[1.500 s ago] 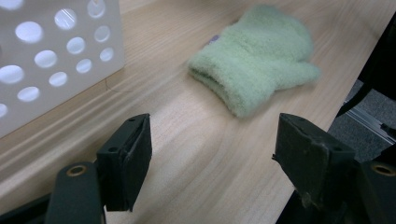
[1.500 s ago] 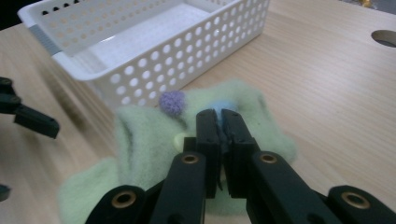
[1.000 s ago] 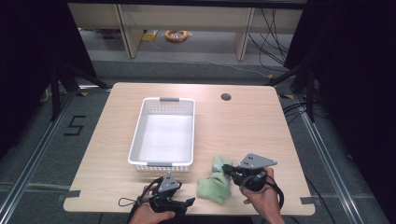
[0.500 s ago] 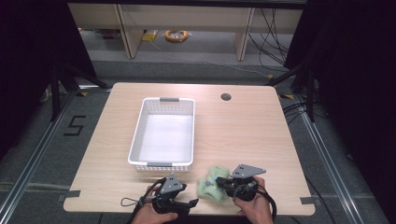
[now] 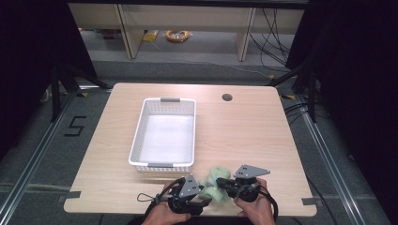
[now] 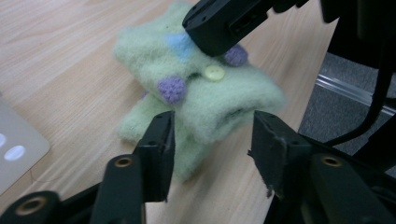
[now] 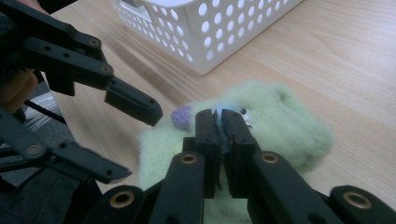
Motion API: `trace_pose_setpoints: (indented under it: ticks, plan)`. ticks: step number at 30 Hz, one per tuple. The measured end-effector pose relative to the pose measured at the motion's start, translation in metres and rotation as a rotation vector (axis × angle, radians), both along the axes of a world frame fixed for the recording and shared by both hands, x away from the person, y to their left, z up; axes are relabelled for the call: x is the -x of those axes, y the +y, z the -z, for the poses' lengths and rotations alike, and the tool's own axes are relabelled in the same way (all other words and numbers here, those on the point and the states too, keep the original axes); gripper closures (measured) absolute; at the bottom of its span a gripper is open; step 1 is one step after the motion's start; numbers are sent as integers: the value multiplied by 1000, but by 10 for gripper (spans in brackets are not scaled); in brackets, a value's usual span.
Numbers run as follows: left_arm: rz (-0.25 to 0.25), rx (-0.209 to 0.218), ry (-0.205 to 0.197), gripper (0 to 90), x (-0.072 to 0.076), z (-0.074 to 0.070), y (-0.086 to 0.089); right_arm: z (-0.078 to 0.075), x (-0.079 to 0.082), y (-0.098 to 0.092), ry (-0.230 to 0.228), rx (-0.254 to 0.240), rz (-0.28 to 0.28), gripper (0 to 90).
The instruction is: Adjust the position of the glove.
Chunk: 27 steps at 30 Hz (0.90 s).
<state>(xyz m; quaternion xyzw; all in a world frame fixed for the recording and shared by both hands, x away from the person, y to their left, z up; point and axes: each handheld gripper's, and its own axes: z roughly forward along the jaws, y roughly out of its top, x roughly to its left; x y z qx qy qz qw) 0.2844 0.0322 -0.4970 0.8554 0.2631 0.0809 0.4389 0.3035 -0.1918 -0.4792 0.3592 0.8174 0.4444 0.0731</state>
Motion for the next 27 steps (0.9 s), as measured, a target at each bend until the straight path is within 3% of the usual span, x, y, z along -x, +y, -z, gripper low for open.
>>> trace_pose_setpoints:
  ticks: [1, 3, 4, 5, 7, 8, 11, 12, 13, 15, 17, 18, 20, 22, 23, 24, 26, 27]
  plan:
    - [7, -16, 0, 545, -1, 0, 1, 0, 0, -1, -17, -8, -8, 864]
    - [-5, 1, 11, 584, -3, 0, 0, -1, 0, -1, -15, -11, -8, 865]
    - [0, -20, 6, 613, -5, -1, 1, -1, 1, -1, 3, -37, -15, 866]
    - [-8, 0, 10, 613, -6, -1, 1, -1, 1, -1, 3, -37, -15, 866]
    - [15, -34, -1, 679, -9, -4, 3, -4, 3, -1, -20, -24, -23, 867]
    - [0, -17, 2, 727, -9, -5, 4, -6, 7, 0, 11, -38, -4, 868]
    - [-17, 0, 7, 787, -10, -8, 7, -8, 11, 1, 16, -49, 3, 869]
    - [-29, 0, 6, 787, -13, -10, 10, -8, 11, -1, -5, -36, -8, 869]
    - [-19, -12, -1, 807, -15, -11, 12, -9, 14, 0, 5, -68, -7, 870]
    - [-30, -7, -11, 822, -18, -13, 15, -10, 17, 1, -13, -71, -19, 870]
    - [-24, -13, -18, 823, -21, -15, 16, -12, 21, 2, 9, -69, -12, 869]
    - [-34, -2, -14, 823, -23, -14, 16, -11, 20, 3, -20, -59, -20, 870]
    - [-47, -10, 5, 823, -30, -11, 16, -11, 23, 8, 11, -74, -16, 870]
    - [-33, -14, 9, 822, -34, -9, 17, -10, 22, 7, -2, -60, -20, 870]
    - [-42, -8, 29, 821, -36, -7, 17, -9, 24, 9, 27, -70, -20, 870]
    - [-59, -3, 48, 813, -38, -2, 16, -6, 22, 10, 16, -53, -39, 869]
    - [-50, -24, 40, 808, -40, 0, 17, -2, 22, 12, 25, -32, -42, 866]
    - [-58, -8, 55, 808, -40, 2, 15, -2, 22, 12, 25, -32, -42, 866]
